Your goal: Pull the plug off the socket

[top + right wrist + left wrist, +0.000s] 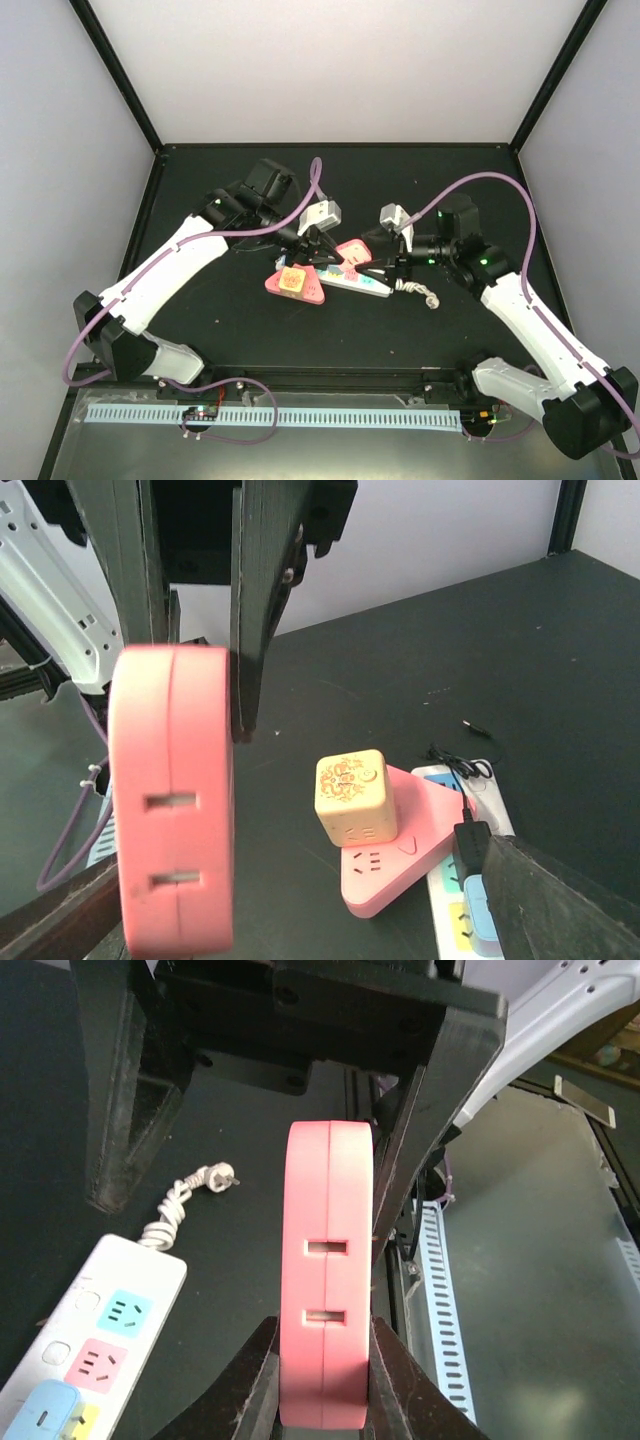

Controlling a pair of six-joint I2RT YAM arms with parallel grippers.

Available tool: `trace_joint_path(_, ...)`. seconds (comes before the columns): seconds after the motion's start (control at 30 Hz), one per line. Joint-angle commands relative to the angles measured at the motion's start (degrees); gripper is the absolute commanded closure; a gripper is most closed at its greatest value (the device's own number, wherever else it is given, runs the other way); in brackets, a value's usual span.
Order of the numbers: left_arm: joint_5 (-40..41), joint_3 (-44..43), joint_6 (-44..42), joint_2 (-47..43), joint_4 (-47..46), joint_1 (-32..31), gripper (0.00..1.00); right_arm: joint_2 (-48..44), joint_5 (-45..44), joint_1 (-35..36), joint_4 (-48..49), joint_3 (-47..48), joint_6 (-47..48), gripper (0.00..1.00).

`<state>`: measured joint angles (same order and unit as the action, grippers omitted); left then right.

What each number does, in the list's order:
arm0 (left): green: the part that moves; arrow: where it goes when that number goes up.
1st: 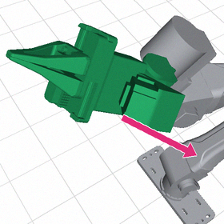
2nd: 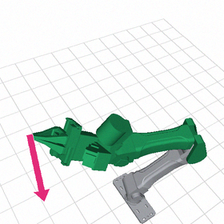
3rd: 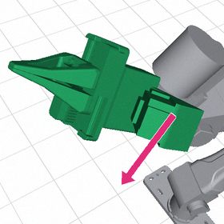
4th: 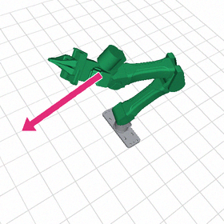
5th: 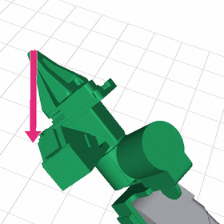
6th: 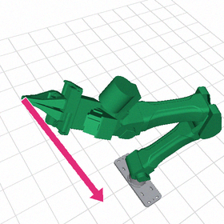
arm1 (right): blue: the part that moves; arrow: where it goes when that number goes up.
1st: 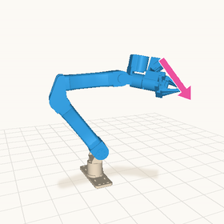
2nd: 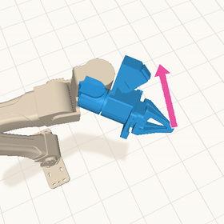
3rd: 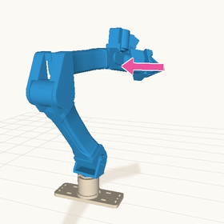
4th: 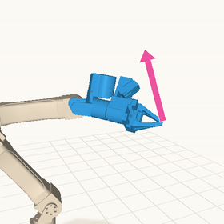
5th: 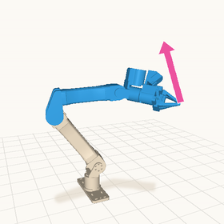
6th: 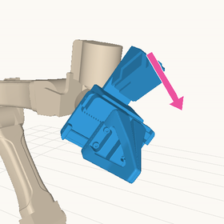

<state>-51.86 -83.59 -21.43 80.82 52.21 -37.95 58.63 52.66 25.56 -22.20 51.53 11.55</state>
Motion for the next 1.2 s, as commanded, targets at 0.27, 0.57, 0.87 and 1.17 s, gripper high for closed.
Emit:
trace_joint_path(0.27, -0.46, 2.35, -2.58, -2.8, -0.52, -1.54, 0.98, 1.57, -4.52, 0.28, 3.84, 2.37, -3.55, 0.14)
trace_joint_path(0.57, 3.82, 2.29, -1.22, -2.34, -0.97, -2.02, 0.98, 1.7, -1.88, 0.28, 0.23, 4.3, 0.28, 0.11)
trace_joint_path(0.87, 10.14, -0.1, 2.2, -0.79, -1.08, 3.7, 0.98, 0.96, -1.13, 0.28, -7.92, 8.42, 6.26, 0.0)
trace_joint_path(1.17, 10.98, 1.31, 1.45, -0.98, 0.45, 19.82, 0.99, 0.56, -3.28, 0.27, -9.62, 7.43, 7.69, 0.0)
